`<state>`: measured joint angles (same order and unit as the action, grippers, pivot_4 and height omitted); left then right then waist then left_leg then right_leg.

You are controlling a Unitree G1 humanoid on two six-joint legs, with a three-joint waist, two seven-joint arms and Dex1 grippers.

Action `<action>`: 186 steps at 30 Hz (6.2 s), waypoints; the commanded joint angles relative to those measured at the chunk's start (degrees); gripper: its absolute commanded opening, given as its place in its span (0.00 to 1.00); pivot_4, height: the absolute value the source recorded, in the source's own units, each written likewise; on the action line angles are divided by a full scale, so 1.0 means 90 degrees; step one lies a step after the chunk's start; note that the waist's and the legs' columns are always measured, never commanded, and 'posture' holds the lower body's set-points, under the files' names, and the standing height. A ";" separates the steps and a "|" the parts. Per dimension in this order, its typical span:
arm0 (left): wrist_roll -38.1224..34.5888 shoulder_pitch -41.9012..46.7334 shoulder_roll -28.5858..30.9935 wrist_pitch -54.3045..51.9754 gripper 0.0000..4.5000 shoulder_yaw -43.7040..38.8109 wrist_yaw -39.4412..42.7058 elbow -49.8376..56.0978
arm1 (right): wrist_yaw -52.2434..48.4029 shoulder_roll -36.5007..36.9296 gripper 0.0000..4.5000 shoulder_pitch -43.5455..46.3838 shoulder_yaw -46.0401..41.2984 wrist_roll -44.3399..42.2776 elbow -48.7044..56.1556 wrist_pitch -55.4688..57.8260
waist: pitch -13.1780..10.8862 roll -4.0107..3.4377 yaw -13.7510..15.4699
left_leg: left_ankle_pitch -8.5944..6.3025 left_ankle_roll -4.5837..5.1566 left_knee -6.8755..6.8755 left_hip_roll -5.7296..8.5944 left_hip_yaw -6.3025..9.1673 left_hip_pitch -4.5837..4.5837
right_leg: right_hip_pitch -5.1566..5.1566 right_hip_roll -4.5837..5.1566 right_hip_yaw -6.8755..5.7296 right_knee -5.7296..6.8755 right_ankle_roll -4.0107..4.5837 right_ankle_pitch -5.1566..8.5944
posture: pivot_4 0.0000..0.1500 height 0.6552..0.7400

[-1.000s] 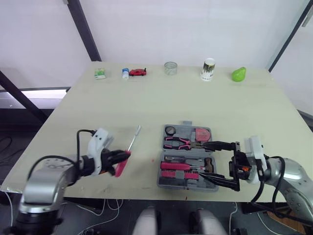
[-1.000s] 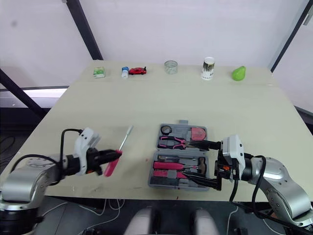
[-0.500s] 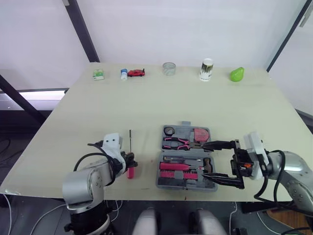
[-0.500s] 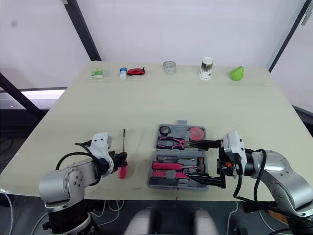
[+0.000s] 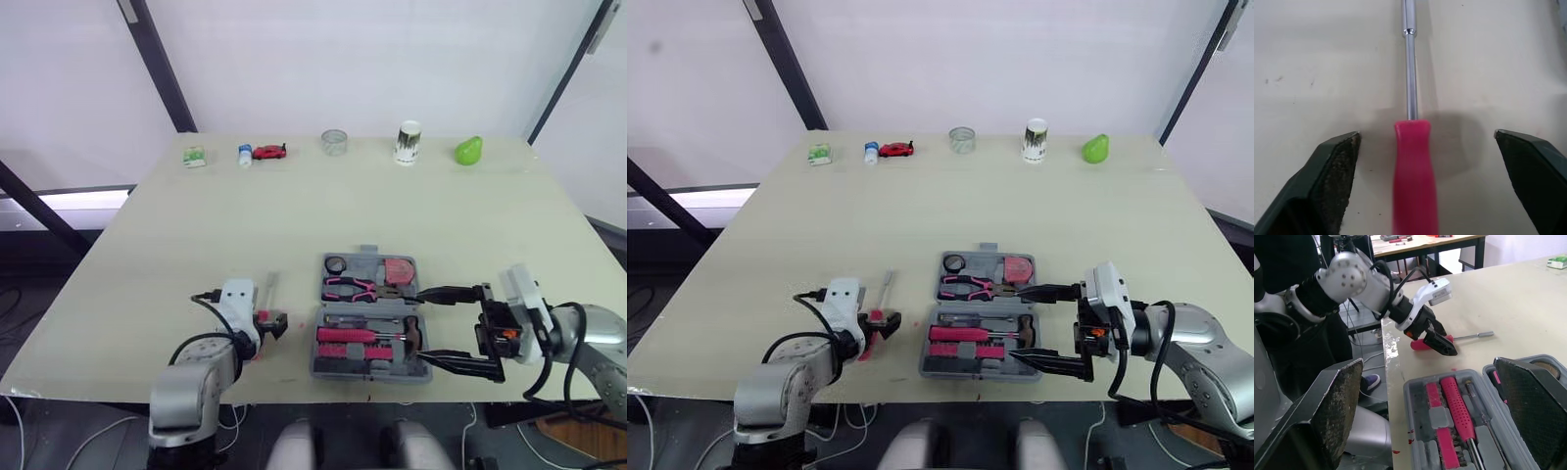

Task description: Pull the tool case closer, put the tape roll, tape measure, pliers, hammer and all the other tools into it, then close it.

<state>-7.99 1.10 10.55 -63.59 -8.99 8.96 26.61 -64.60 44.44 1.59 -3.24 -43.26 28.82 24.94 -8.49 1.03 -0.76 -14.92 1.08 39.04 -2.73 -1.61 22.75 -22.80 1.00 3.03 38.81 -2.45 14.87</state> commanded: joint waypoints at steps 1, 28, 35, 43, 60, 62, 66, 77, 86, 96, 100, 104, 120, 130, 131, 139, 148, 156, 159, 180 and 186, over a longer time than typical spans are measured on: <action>0.0141 -0.0299 -0.0064 0.0533 0.99 0.0046 -0.0180 -0.0279 | -0.0065 0.0102 1.00 0.0106 -0.0193 -0.0153 0.0192 0.0040 | 0.0000 0.0000 0.0002 | 0.0000 0.0000 0.0000 0.0000 0.0000 0.0000 | 0.0000 0.0000 0.0000 0.0000 0.0002 0.0001 | 1.00 1.00; -0.1930 -0.0887 0.2476 0.1978 0.14 0.0334 0.3341 0.1381 | -0.0394 0.0272 1.00 -0.0285 -0.0493 -0.0016 0.0035 -0.0065 | -0.0049 0.0042 0.0026 | -0.0001 -0.0001 -0.0020 -0.0036 -0.0012 0.0019 | -0.0002 0.0014 -0.0008 -0.0054 0.0014 0.0008 | 1.00 1.00; -0.2275 0.0123 0.4335 0.1883 0.14 0.1440 0.5084 0.1258 | -0.0737 0.0628 1.00 -0.1038 -0.1066 0.0149 -0.0001 -0.0294 | -0.0055 0.0038 0.0024 | -0.0001 -0.0001 -0.0059 -0.0036 -0.0039 0.0014 | -0.0003 0.0011 0.0003 -0.0097 0.0011 0.0007 | 1.00 1.00; -0.1939 0.1991 0.4450 0.0974 0.14 0.3343 0.5404 0.0880 | -0.0945 0.0935 1.00 -0.1775 -0.1717 0.0212 0.0121 -0.0325 | -0.0062 0.0039 0.0060 | -0.0001 0.0000 -0.0076 -0.0018 -0.0062 0.0014 | -0.0004 -0.0003 0.0003 -0.0106 -0.0002 0.0004 | 1.00 1.00; -0.0777 0.3933 0.3236 0.0496 0.14 0.5717 0.5164 -0.0198 | -0.1561 0.1522 1.00 -0.1350 -0.2123 0.0382 -0.0599 -0.0410 | -0.0068 0.0047 0.0027 | 0.0000 0.0001 -0.0074 -0.0002 -0.0056 0.0018 | -0.0003 -0.0004 0.0007 -0.0103 -0.0019 0.0000 | 1.00 1.00; -0.0732 0.3992 0.3137 0.0498 0.14 0.5796 0.5167 -0.0268 | -0.1545 0.1524 1.00 -0.1316 -0.2108 0.0370 -0.0564 -0.0370 | -0.0068 0.0047 0.0047 | 0.0000 0.0001 -0.0073 -0.0001 -0.0054 0.0020 | -0.0003 -0.0003 0.0005 -0.0104 -0.0019 0.0000 | 1.00 1.00; -0.0650 0.4031 0.3013 0.0510 0.14 0.5922 0.5180 -0.0344 | -0.1565 0.1522 1.00 -0.1318 -0.2121 0.0364 -0.0502 -0.0321 | -0.0068 0.0047 0.0056 | 0.0000 0.0001 -0.0072 0.0000 -0.0054 0.0022 | -0.0003 -0.0002 0.0006 -0.0104 -0.0021 -0.0001 | 1.00 1.00; -0.0522 0.4060 0.2838 0.0691 0.14 0.5998 0.5274 -0.0431 | -0.1530 0.1518 1.00 -0.1335 -0.2165 0.0325 -0.0376 -0.0197 | -0.0067 0.0047 0.0056 | 0.0000 0.0001 -0.0071 0.0000 -0.0026 0.0021 | -0.0003 -0.0002 0.0006 -0.0102 -0.0021 -0.0001 | 1.00 1.00; -0.0296 0.4063 0.2652 0.0923 0.14 0.6191 0.5356 -0.0639 | -0.1511 0.1497 1.00 -0.1381 -0.2203 0.0296 -0.0271 -0.0120 | -0.0067 0.0047 0.0074 | 0.0000 0.0001 -0.0068 0.0001 -0.0023 0.0022 | -0.0003 -0.0002 0.0007 -0.0101 -0.0022 -0.0001 | 1.00 1.00; -0.0012 0.4063 0.2581 0.1215 0.36 0.6241 0.5504 -0.0880 | -0.1487 0.1504 1.00 -0.1369 -0.2180 0.0296 -0.0220 -0.0089 | -0.0067 0.0046 0.0101 | 0.0000 0.0001 -0.0067 0.0002 -0.0024 0.0022 | -0.0002 -0.0002 0.0006 -0.0100 -0.0022 -0.0002 | 1.00 1.00; -0.0074 0.3997 0.2654 0.1239 0.67 0.5965 0.5547 -0.0859 | -0.1477 0.1486 1.00 -0.1359 -0.2168 0.0302 -0.0209 -0.0075 | -0.0066 0.0045 0.0137 | 0.0000 0.0001 -0.0066 0.0002 -0.0025 0.0021 | -0.0001 -0.0002 0.0006 -0.0099 -0.0022 -0.0002 | 1.00 1.00; -0.0340 0.3721 0.2997 0.1661 0.78 0.5460 0.5832 -0.0782 | -0.1460 0.1438 1.00 -0.1414 -0.2154 0.0308 -0.0171 -0.0088 | -0.0066 0.0044 0.0133 | 0.0000 0.0001 -0.0066 0.0001 -0.0025 0.0019 | -0.0001 -0.0003 0.0006 -0.0096 -0.0021 -0.0002 | 1.00 1.00; -0.0541 0.2377 0.2831 0.4293 0.02 0.4319 0.6393 -0.1965 | -0.1359 0.1313 1.00 -0.1804 -0.2366 0.0219 0.0036 -0.0102 | -0.0065 0.0041 0.0168 | 0.0000 0.0001 -0.0060 0.0002 -0.0038 0.0020 | 0.0001 0.0001 0.0003 -0.0096 -0.0021 -0.0002 | 1.00 1.00; 0.1246 0.1789 0.2765 0.6505 0.02 0.5311 0.6240 -0.3693 | -0.1225 0.1230 1.00 -0.1807 -0.2166 0.0230 0.0167 -0.0078 | 0.0006 0.0011 0.0171 | 0.0000 0.0002 -0.0066 0.0001 -0.0060 0.0002 | 0.0014 0.0001 0.0009 -0.0102 -0.0020 -0.0001 | 1.00 1.00; 0.1200 0.1738 0.2705 0.6521 0.02 0.5243 0.6208 -0.3696 | -0.1211 0.1211 1.00 -0.1803 -0.2134 0.0242 0.0160 -0.0090 | 0.0036 -0.0009 0.0169 | 0.0000 0.0002 -0.0066 0.0001 -0.0061 0.0001 | 0.0015 0.0001 0.0009 -0.0102 -0.0020 -0.0001 | 1.00 1.00; -0.0720 0.1121 0.2394 0.5361 0.02 0.3425 0.5875 -0.1999 | -0.0368 0.0335 1.00 -0.1677 -0.1713 0.0121 0.0227 -0.0048 | 0.0053 -0.0019 0.0138 | -0.0001 0.0003 -0.0070 -0.0012 -0.0052 0.0003 | 0.0010 -0.0002 0.0011 -0.0100 -0.0020 0.0000 | 1.00 1.00; -0.2386 -0.0335 0.1637 0.4045 0.02 0.0740 0.3577 -0.0013 | 0.1656 -0.1782 1.00 -0.0211 -0.0054 0.1610 -0.0759 -0.0727 | 0.0026 -0.0002 0.0017 | 0.0000 0.0001 -0.0066 -0.0036 -0.0036 0.0000 | 0.0008 -0.0003 0.0010 -0.0091 -0.0020 -0.0002 | 1.00 1.00; -0.2753 -0.1481 0.1790 0.4677 0.27 -0.0353 0.4081 -0.0483 | 0.1619 -0.1733 1.00 0.0166 -0.0191 0.1993 -0.2007 -0.1131 | 0.0014 -0.0005 0.0044 | 0.0000 0.0001 -0.0070 -0.0010 -0.0040 0.0006 | 0.0003 0.0003 0.0004 -0.0094 -0.0018 -0.0001 | 1.00 1.00; -0.2774 -0.1866 0.1966 0.4915 0.45 -0.0655 0.4403 -0.0748 | 0.0968 -0.1214 1.00 -0.0440 -0.0610 0.1886 -0.2264 -0.1496 | 0.0011 -0.0007 0.0075 | -0.0001 0.0001 -0.0072 -0.0003 -0.0066 0.0009 | 0.0003 0.0013 0.0006 -0.0099 -0.0004 0.0008 | 1.00 1.00; -0.2352 -0.0554 0.3298 0.4984 0.82 -0.0336 0.5686 -0.2302 | 0.1316 -0.0588 0.91 -0.0867 -0.0919 0.2349 -0.1983 -0.1291 | -0.0001 -0.0001 0.0000 | -0.0001 0.0000 -0.0075 -0.0046 -0.0123 -0.0008 | -0.0017 0.0001 0.0047 -0.0093 0.0005 0.0010 | 1.00 1.00; -0.1708 0.0841 0.3782 0.4832 0.16 0.0675 0.6267 -0.3099 | 0.1185 -0.0208 0.33 0.0890 0.0155 0.2951 -0.2826 -0.0472 | -0.0006 0.0002 -0.0003 | -0.0002 0.0001 -0.0081 -0.0030 -0.0139 0.0010 | -0.0042 -0.0012 0.0066 -0.0093 -0.0015 -0.0002 | 1.00 1.00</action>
<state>-24.96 5.83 43.31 -19.91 -5.09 62.97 0.34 -53.30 41.74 6.32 -4.21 -18.64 5.02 18.96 -8.55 1.05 -0.79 -14.94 1.08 38.29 -3.00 -2.87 22.91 -23.23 0.88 3.62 37.96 -2.58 14.85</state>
